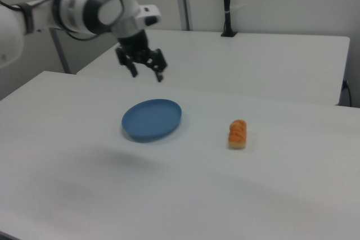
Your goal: Put the bread on the table
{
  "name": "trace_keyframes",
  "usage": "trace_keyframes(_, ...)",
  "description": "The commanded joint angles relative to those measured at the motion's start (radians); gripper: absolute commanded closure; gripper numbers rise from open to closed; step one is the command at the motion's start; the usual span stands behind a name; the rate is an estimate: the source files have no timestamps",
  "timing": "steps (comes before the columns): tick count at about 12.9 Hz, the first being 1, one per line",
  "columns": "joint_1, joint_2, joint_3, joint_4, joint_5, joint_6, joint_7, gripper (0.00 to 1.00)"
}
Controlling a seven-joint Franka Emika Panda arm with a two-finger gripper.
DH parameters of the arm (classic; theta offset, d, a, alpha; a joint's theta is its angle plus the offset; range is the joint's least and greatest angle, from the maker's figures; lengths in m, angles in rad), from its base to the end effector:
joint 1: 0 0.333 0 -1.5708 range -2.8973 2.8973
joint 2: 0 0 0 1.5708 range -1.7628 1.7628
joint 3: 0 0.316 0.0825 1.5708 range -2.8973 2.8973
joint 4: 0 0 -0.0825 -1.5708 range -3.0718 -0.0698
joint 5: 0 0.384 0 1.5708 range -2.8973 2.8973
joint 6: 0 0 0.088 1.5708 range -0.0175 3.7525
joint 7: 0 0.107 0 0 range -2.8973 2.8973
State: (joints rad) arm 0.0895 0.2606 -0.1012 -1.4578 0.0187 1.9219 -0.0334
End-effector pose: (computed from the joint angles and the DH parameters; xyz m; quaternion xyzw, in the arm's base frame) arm 0.6607 0.0016 0.5559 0.9947 0.0115 0.1021 0.0060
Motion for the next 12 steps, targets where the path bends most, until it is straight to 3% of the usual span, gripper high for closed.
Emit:
trace_keyframes(1, 0.065, -0.185, -0.008, -0.150, -0.016, -0.125, 0.081, 0.00)
trace_keyframes(4, 0.082, -0.283, -0.009, -0.220, -0.017, -0.210, 0.082, 0.00)
trace_keyframes(6, 0.088, -0.325, -0.009, -0.260, -0.066, -0.233, 0.082, 0.00)
trace_keyframes(8, 0.085, -0.336, -0.011, -0.260, -0.095, -0.309, 0.082, 0.00)
trace_keyframes(12, 0.070, -0.345, -0.017, -0.256, -0.085, -0.308, 0.084, 0.00)
